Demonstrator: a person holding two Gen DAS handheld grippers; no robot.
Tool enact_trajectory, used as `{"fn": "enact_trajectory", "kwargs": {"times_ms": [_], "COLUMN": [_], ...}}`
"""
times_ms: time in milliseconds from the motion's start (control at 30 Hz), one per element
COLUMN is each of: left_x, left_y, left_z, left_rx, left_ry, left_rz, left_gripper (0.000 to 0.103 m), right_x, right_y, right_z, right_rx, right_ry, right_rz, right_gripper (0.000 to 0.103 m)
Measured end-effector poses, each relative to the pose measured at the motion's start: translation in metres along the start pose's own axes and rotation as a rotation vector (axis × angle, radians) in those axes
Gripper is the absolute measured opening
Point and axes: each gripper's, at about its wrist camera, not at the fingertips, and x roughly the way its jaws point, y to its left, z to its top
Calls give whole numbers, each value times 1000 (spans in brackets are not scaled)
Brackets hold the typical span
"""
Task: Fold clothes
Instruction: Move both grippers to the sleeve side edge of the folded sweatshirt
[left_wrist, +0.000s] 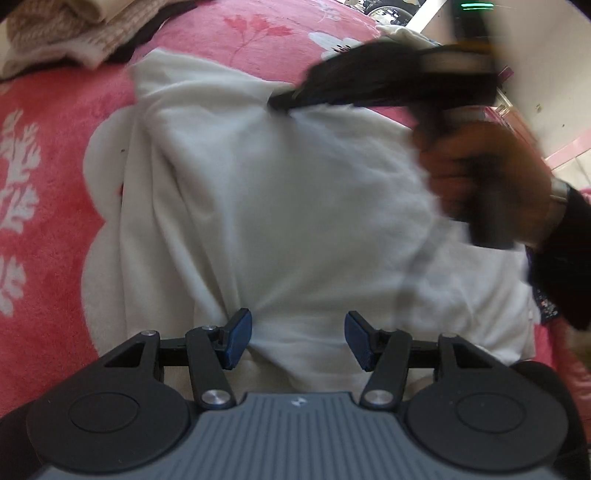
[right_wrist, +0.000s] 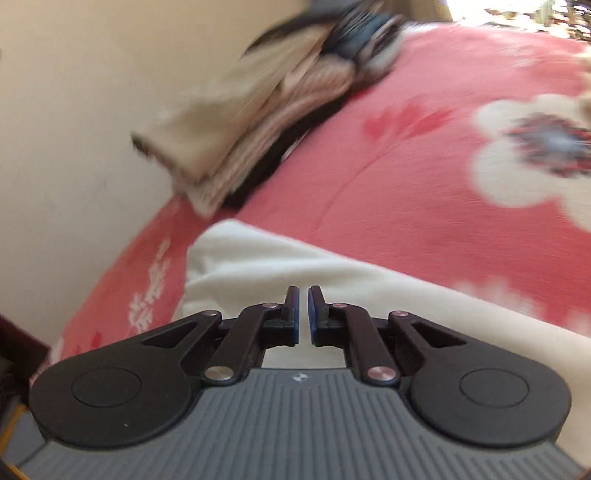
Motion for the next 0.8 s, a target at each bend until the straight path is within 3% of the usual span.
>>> {"fn": "enact_trajectory", "kwargs": {"times_ms": [100, 133, 233, 400, 467, 533, 667, 800], "left_x": [0, 0, 3, 4, 4, 4, 2, -14], "left_y": [10, 13, 24, 40, 45, 54, 68, 65], "left_z": [2, 2, 5, 6, 7, 7, 5, 1], "left_rx": [-28, -38, -90, -146, -178, -228, -333, -314], "left_ry": [11, 15, 27, 36, 41, 48, 46, -21], "left_rz": [-42, -58, -107, -172, -196, -236, -292, -273], "left_gripper": [57, 57, 57, 54, 54, 54, 55, 57], "right_x": [8, 11, 19, 73, 114, 126, 79, -2], "right_y": [13, 17, 29, 61, 64, 60, 63, 56], "right_z": [10, 13, 23, 37, 36, 40, 51, 40], "right_rx": [9, 12, 22, -43, -63, 5, 52, 39], "right_ry": [10, 13, 23, 145, 212, 194, 99, 35], "right_rz": [-22, -29, -51, 61, 2, 12, -48, -119], "right_gripper": [0, 6, 7, 8, 6, 5, 8, 10]}}
